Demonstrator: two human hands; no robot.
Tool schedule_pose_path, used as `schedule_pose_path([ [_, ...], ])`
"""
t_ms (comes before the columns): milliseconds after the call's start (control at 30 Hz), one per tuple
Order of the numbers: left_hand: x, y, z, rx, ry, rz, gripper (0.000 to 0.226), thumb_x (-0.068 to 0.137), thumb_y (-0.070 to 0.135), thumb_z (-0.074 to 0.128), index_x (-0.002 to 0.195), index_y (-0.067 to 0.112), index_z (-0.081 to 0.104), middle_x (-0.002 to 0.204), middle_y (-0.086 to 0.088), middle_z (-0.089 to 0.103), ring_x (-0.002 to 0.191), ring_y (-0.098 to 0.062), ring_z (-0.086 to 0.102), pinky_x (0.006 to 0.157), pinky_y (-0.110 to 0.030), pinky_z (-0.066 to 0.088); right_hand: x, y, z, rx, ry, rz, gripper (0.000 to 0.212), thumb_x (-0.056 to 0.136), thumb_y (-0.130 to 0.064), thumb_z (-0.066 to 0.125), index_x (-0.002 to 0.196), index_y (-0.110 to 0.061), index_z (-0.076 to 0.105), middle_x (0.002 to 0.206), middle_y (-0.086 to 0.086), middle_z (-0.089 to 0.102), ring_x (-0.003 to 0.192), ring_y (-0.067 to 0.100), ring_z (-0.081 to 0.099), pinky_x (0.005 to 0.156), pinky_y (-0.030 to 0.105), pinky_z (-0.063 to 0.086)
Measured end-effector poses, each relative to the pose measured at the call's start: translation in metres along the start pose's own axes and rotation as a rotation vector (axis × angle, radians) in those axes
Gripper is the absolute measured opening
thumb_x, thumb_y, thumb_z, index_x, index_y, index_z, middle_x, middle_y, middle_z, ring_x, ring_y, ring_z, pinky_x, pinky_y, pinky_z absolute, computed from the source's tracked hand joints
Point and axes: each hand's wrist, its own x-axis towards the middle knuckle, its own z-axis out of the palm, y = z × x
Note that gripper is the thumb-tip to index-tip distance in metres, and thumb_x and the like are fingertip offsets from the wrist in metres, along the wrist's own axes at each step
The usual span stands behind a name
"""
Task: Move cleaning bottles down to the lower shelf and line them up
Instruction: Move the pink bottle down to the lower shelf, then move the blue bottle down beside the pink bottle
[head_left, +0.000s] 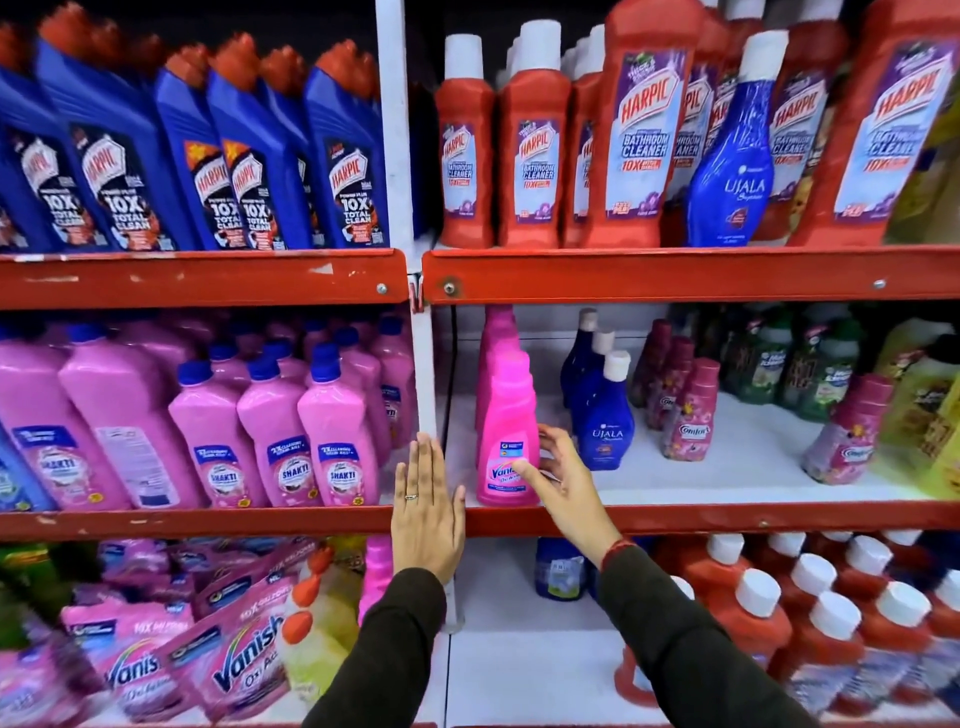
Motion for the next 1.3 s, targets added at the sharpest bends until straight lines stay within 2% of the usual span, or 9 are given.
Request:
schedule_pose_path([
  [167, 0.000, -0.001, 0.003, 0.035, 0.023, 0.015, 0.065, 0.104, 0.032, 0.015, 0.158, 0.001, -0.005, 0.167, -0.018, -0.010, 0.157, -0.026, -0.006, 0.128, -0.039, -0.003, 0.004, 0.005, 0.003, 0.018, -0.002, 0.017, 0.044, 0.092, -0.026, 0.068, 0.131, -0.026, 0.049, 0.127, -0.010, 0.064, 0.116, 0.002, 0.063, 0.093, 0.023, 0.055],
  [333, 0.000, -0.001, 0.004, 0.054, 0.019, 0.010, 0.072, 0.100, 0.030, 0.026, 0.158, 0.002, -0.007, 0.167, -0.017, -0.012, 0.157, -0.025, -0.006, 0.127, -0.039, -0.001, 0.007, 0.005, 0.006, 0.022, -0.031, 0.018, 0.048, 0.093, -0.022, 0.067, 0.137, -0.021, 0.046, 0.124, -0.014, 0.062, 0.114, 0.000, 0.063, 0.084, 0.018, 0.056],
  [533, 0.001, -0.001, 0.003, 0.082, 0.015, 0.005, 0.072, 0.100, 0.029, 0.025, 0.158, 0.001, -0.007, 0.167, -0.018, -0.013, 0.156, -0.025, -0.009, 0.127, -0.039, -0.003, 0.007, 0.006, 0.007, 0.006, -0.037, 0.008, 0.051, 0.094, -0.024, 0.065, 0.140, -0.019, 0.044, 0.127, -0.005, 0.061, 0.115, 0.007, 0.064, 0.084, 0.017, 0.056],
  [700, 0.000, 0.001, -0.002, 0.085, 0.006, 0.003, 0.072, 0.101, 0.030, 0.024, 0.158, 0.001, -0.008, 0.166, -0.018, -0.014, 0.156, -0.029, -0.003, 0.126, -0.041, -0.001, -0.003, 0.006, 0.001, -0.165, 0.078, -0.017, 0.054, 0.094, -0.040, 0.062, 0.143, -0.027, 0.043, 0.138, -0.005, 0.056, 0.122, 0.009, 0.058, 0.087, 0.018, 0.056],
  [833, 0.002, 0.006, -0.011, 0.054, -0.002, 0.004, 0.071, 0.101, 0.032, 0.022, 0.158, 0.003, -0.011, 0.167, -0.015, -0.016, 0.155, -0.031, 0.009, 0.126, -0.040, -0.001, -0.013, 0.001, -0.022, -0.528, 0.308, -0.203, 0.053, 0.100, -0.040, 0.050, 0.149, -0.023, 0.037, 0.153, -0.001, 0.043, 0.143, 0.016, 0.038, 0.117, 0.038, 0.035],
  [900, 0.006, 0.014, -0.018, 0.037, 0.020, 0.001, 0.072, 0.101, 0.033, 0.023, 0.158, 0.005, -0.011, 0.167, -0.013, -0.016, 0.156, -0.027, 0.000, 0.127, -0.038, -0.005, -0.014, -0.005, -0.036, -0.692, 0.393, -0.299, 0.055, 0.101, -0.036, 0.048, 0.151, -0.019, 0.034, 0.159, -0.001, 0.036, 0.150, 0.019, 0.027, 0.124, 0.044, 0.019],
  [1000, 0.025, 0.036, -0.032, -0.005, 0.052, 0.010, 0.073, 0.102, 0.032, 0.025, 0.158, 0.008, -0.015, 0.166, -0.011, -0.022, 0.156, -0.022, -0.012, 0.126, -0.036, -0.012, -0.014, -0.020, -0.053, -0.854, 0.479, -0.322, 0.058, 0.101, -0.036, 0.046, 0.154, -0.017, 0.029, 0.164, 0.000, 0.024, 0.155, 0.022, 0.011, 0.126, 0.046, -0.001],
  [1133, 0.058, 0.072, -0.056, -0.020, 0.130, 0.054, 0.072, 0.103, 0.030, 0.028, 0.158, 0.009, -0.012, 0.167, -0.010, -0.013, 0.156, -0.022, -0.009, 0.127, -0.039, -0.006, -0.013, -0.046, -0.074, -0.948, 0.551, -0.382, 0.061, 0.100, -0.037, 0.046, 0.154, -0.014, 0.029, 0.166, 0.004, 0.019, 0.156, 0.025, 0.007, 0.124, 0.055, 0.003],
  [1300, 0.105, 0.117, -0.090, -0.067, 0.245, 0.133, 0.070, 0.103, 0.025, 0.034, 0.159, 0.007, -0.003, 0.167, -0.004, -0.007, 0.155, -0.016, -0.014, 0.128, -0.038, -0.005, -0.003, -0.092, -0.101, -0.967, 0.622, -0.511, 0.064, 0.100, -0.034, 0.050, 0.154, -0.008, 0.029, 0.166, 0.010, 0.018, 0.156, 0.029, 0.008, 0.124, 0.055, 0.006],
])
